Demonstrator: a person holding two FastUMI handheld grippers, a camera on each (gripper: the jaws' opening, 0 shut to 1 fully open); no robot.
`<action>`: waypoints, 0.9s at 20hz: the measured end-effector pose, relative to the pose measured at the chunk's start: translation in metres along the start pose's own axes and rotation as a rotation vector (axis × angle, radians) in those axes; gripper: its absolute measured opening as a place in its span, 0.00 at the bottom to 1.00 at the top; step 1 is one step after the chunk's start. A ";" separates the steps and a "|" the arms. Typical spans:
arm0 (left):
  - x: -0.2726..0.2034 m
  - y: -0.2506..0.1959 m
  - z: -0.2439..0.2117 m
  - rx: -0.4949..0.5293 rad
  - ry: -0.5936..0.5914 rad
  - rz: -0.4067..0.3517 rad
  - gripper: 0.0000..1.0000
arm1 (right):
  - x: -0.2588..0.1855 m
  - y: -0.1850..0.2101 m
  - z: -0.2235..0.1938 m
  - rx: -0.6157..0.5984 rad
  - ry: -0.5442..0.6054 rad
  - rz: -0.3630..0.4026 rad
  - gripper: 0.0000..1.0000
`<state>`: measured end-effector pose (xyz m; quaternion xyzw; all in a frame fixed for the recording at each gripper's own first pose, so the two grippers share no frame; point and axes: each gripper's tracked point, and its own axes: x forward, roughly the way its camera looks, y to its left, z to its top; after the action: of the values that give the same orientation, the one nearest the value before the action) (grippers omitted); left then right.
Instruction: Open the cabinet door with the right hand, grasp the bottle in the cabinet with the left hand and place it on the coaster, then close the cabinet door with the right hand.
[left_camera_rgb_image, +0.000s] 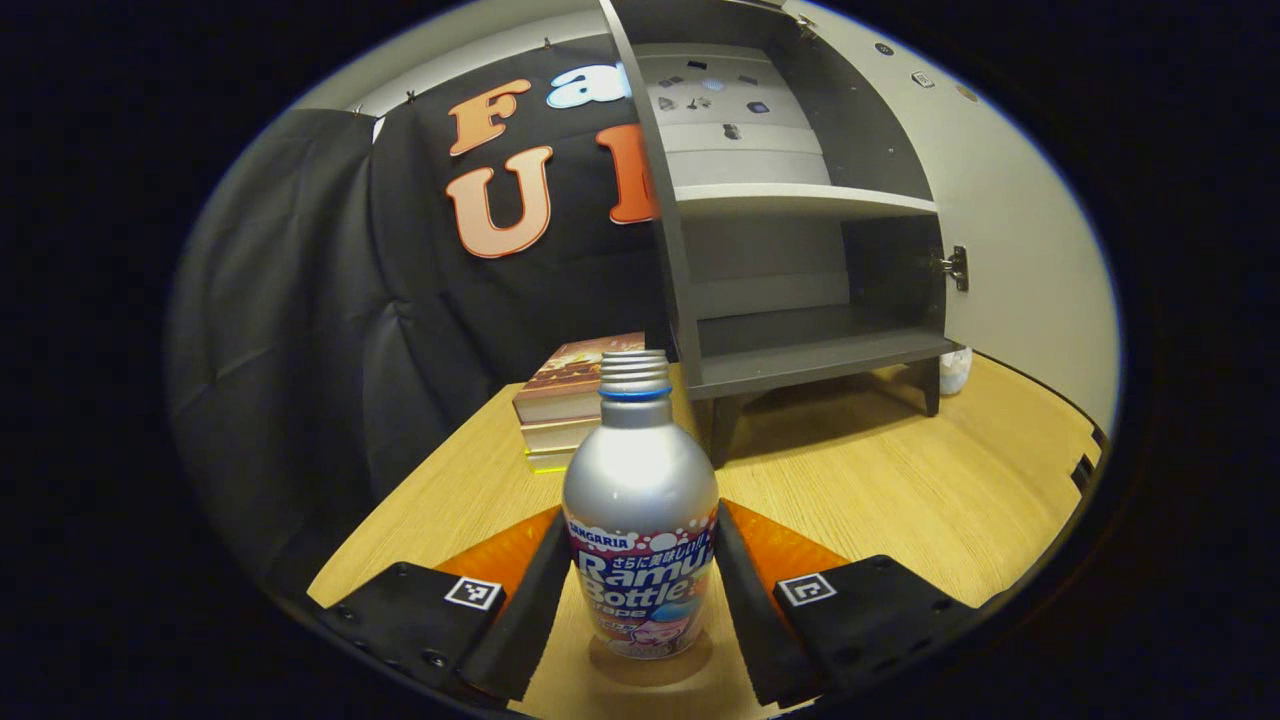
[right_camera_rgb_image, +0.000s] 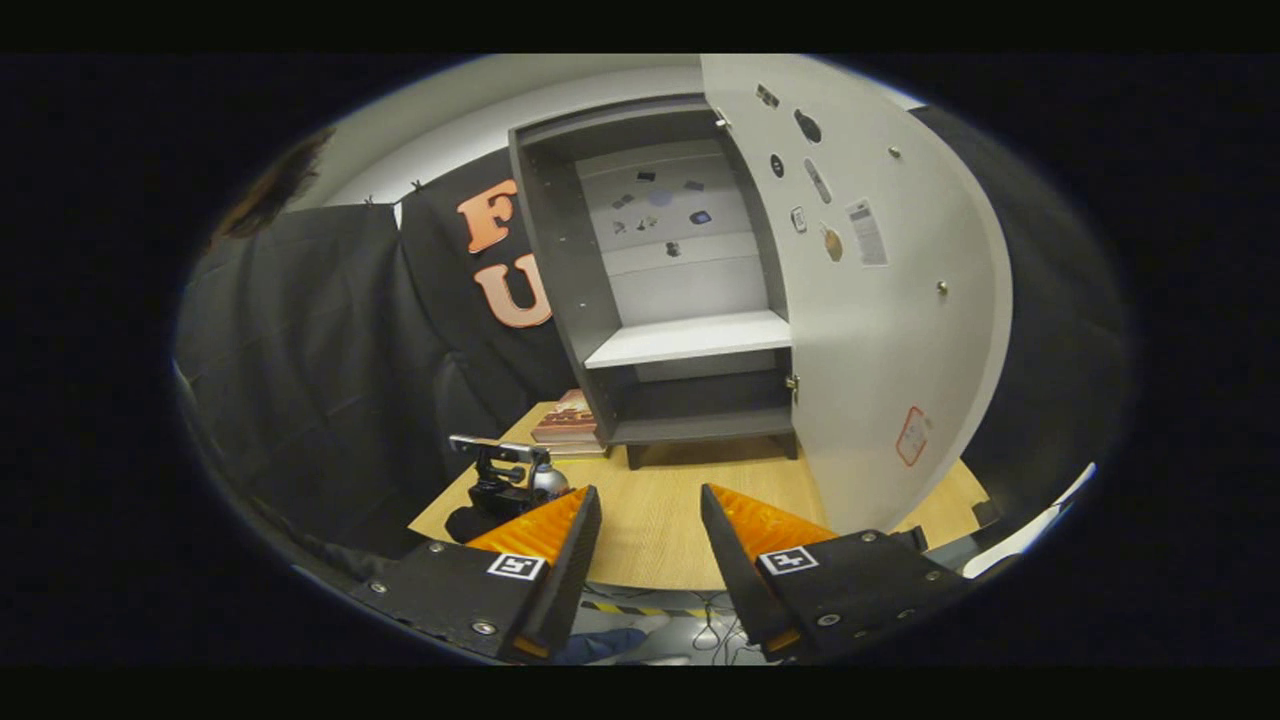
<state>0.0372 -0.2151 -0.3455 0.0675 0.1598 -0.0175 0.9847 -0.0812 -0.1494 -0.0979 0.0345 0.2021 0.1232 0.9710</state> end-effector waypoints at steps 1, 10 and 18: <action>0.002 0.000 -0.005 -0.008 0.007 0.004 0.86 | 0.002 0.001 -0.003 0.001 0.008 0.005 0.63; -0.019 0.002 -0.020 -0.031 -0.006 0.011 0.86 | 0.004 0.006 -0.018 0.011 0.054 0.022 0.63; -0.033 0.010 -0.030 -0.041 0.030 0.032 0.88 | -0.002 0.012 -0.027 0.032 0.064 0.035 0.63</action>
<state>-0.0027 -0.2005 -0.3624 0.0502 0.1736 0.0026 0.9835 -0.0965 -0.1382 -0.1202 0.0497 0.2344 0.1377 0.9611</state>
